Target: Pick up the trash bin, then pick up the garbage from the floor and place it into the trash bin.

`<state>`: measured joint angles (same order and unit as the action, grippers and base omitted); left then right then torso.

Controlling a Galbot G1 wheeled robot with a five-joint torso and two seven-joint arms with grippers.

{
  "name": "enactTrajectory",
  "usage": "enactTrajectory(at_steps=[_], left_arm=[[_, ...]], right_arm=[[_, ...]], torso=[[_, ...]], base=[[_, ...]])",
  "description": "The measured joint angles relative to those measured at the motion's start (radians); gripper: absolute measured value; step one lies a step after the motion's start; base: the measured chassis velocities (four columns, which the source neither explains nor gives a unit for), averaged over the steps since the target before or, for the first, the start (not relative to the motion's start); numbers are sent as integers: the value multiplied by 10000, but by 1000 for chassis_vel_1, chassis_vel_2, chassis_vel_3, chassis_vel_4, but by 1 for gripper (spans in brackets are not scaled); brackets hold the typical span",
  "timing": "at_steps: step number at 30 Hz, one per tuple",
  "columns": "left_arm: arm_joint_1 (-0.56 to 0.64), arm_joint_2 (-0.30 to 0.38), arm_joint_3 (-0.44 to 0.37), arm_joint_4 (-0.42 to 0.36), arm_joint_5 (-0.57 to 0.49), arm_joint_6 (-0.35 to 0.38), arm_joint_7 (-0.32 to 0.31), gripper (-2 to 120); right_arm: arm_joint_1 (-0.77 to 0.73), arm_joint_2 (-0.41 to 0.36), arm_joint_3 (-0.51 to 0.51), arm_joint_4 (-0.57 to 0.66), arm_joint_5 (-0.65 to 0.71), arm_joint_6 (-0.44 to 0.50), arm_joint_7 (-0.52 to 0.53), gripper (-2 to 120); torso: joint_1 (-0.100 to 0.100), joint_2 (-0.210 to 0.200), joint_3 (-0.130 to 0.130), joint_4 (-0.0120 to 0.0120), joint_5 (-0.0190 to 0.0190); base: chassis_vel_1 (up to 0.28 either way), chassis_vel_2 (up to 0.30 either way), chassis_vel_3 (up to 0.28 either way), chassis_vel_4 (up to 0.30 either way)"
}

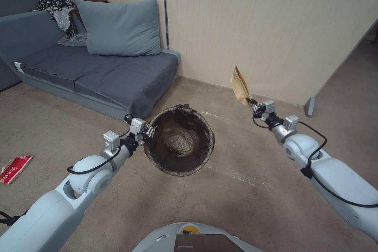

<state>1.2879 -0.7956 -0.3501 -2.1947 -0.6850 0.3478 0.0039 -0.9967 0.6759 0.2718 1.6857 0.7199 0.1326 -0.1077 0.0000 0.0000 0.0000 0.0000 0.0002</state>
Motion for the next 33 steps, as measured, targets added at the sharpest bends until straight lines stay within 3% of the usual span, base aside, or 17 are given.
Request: enactTrajectory(at_steps=[7,13,20,22,33], left_arm=[[-35,-7,46,155,-4,46,-13,4],[-65,13,83,245,-6,67,-25,4],[-165,41,166,292,-10,108,-64,4],[-173,94,187,319,-10,114,-85,4],[-214,105,258,274,-8,140,-116,4]], right_arm=[[-1105,-172,1100,2150,193,172,158,0],[-1816,-490,1360,3588,227,249,162,0],[-2415,-954,1179,4911,60,223,116,0],[-2751,-1432,933,5444,-99,221,-4,0],[-2790,-1890,-94,5718,-581,185,-163,0]], torso=[[0,0,0,-2,-2],[0,0,0,0,-3],[0,0,0,-1,-3],[0,0,0,0,-3],[0,0,0,0,-1]], base=[[0,0,0,0],[0,0,0,0],[0,0,0,0],[0,0,0,0],[0,0,0,0]])
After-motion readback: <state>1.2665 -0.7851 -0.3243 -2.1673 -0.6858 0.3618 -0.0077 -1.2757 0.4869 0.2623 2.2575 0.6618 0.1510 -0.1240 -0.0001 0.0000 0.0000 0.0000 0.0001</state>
